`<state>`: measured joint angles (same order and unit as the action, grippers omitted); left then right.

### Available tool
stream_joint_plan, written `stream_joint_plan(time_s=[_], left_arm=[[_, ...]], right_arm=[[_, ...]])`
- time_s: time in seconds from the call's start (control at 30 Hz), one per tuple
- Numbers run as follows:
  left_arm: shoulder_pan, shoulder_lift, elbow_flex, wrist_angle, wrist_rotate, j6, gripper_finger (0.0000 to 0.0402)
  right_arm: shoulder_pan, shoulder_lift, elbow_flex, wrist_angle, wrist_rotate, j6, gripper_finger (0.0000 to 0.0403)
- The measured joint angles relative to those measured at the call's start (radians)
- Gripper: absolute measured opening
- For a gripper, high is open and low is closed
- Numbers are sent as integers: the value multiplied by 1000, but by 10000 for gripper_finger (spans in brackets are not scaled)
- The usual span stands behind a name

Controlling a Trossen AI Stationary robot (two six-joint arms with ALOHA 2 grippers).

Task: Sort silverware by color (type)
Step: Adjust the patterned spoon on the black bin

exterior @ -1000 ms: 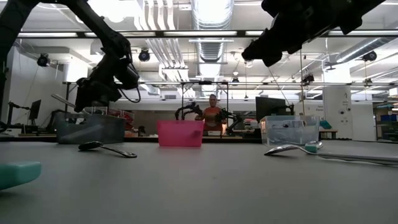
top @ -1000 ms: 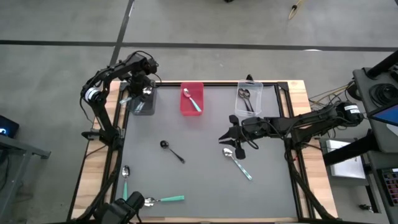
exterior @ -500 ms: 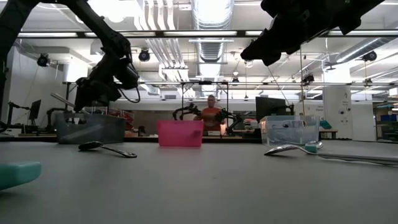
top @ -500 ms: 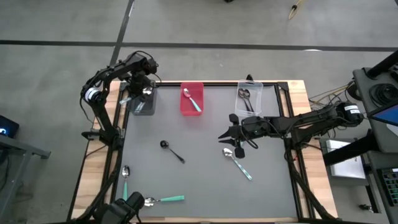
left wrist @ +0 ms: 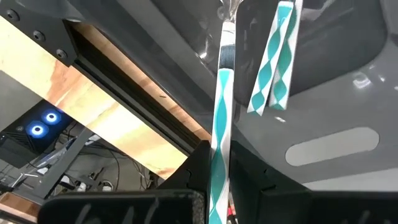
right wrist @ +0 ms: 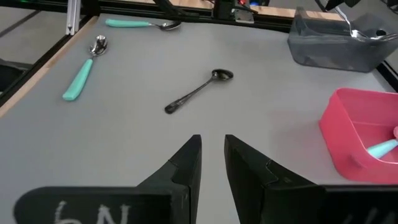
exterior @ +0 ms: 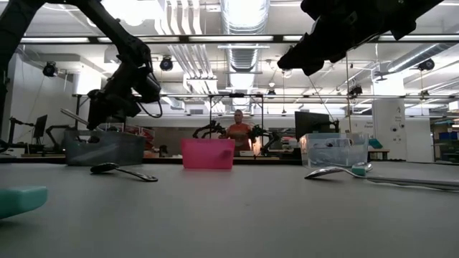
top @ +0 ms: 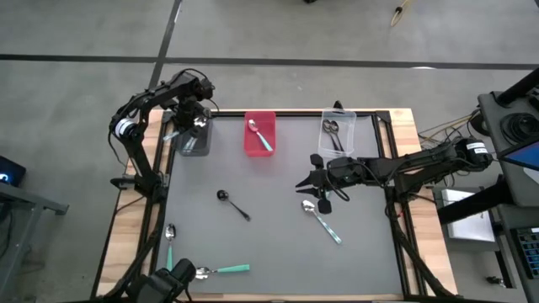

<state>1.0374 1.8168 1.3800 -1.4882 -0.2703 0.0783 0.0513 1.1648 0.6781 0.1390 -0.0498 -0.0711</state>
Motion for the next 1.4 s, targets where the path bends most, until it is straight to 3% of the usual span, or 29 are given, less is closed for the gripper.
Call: stream_joint_plan(time_s=[0.6, 1.4], left_arm=[[0, 0, 0, 54, 0, -15, 18], [0, 0, 68, -83, 0, -10, 18]], right_arm=[[0, 0, 1, 0, 0, -8, 61], [0, 0, 1, 0, 0, -9, 61]])
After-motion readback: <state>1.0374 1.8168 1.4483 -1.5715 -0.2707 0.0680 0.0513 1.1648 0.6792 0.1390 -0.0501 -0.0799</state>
